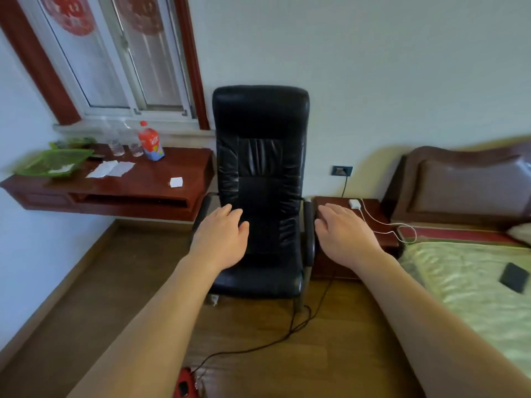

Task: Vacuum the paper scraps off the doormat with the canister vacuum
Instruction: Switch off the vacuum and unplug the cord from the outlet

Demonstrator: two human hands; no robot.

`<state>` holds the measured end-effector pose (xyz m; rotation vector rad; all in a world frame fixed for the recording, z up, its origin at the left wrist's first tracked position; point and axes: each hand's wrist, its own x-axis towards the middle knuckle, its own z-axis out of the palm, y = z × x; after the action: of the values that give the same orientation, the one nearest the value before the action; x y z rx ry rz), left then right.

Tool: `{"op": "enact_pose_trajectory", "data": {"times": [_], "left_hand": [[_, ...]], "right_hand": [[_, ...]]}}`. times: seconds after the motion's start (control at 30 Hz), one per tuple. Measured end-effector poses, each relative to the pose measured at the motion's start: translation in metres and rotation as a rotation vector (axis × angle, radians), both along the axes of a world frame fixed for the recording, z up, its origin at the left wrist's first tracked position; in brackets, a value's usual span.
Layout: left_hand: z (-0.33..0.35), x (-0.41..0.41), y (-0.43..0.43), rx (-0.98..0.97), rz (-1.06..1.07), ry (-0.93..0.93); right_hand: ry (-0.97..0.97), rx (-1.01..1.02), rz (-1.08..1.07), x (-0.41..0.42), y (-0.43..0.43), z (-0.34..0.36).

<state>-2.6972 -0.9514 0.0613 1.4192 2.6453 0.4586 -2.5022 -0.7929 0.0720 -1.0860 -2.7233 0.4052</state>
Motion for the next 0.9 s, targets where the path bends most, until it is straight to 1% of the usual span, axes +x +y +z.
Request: {"op": "enact_pose_trajectory", "data": {"times": [0.23, 0.47, 0.7, 0.9], "left_hand": [[-0.01, 0.064, 0.091, -0.031, -0.1, -0.04], [-0.015, 0.093, 0.169, -0.05, -0.232, -0.019], [-0.026, 0.088, 0.257, -0.06, -0.345, 0.006], [-0.036, 0.057, 0.34, -0.055, -0.418, 0.015]], "right_hand": [[-0.019, -0.017, -0.139, 0.079, 0.068, -0.01], [-0.038, -0.037, -0.285, 0.125, 0.115, -0.017], [-0.043, -0.034, -0.384, 0.133, 0.18, -0.035], [-0.021, -0.017, -0.448, 0.107, 0.25, -0.041]]}}
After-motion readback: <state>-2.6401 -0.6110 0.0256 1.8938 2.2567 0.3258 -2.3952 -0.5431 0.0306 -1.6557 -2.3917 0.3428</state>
